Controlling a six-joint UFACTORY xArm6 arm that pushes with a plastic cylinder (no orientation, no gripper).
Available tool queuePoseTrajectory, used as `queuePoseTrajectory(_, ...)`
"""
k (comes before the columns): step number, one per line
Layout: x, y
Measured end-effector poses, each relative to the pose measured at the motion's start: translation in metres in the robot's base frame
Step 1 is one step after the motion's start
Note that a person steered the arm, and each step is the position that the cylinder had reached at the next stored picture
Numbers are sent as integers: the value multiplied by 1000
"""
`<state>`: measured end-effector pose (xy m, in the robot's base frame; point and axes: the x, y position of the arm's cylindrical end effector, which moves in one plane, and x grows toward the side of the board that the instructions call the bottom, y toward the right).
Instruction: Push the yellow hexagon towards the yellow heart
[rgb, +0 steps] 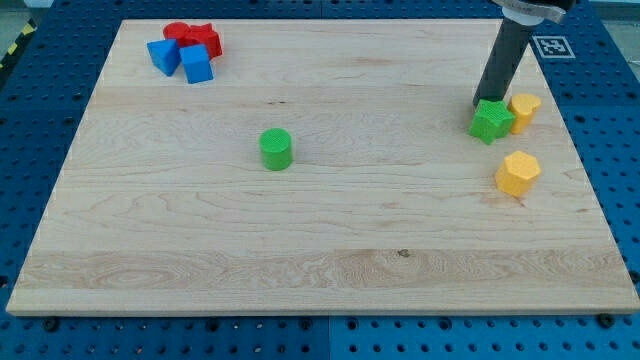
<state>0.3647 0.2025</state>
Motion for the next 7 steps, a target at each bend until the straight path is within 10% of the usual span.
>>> queuePoseTrajectory(2, -61, -30)
queuePoseTrajectory(7, -35, -126)
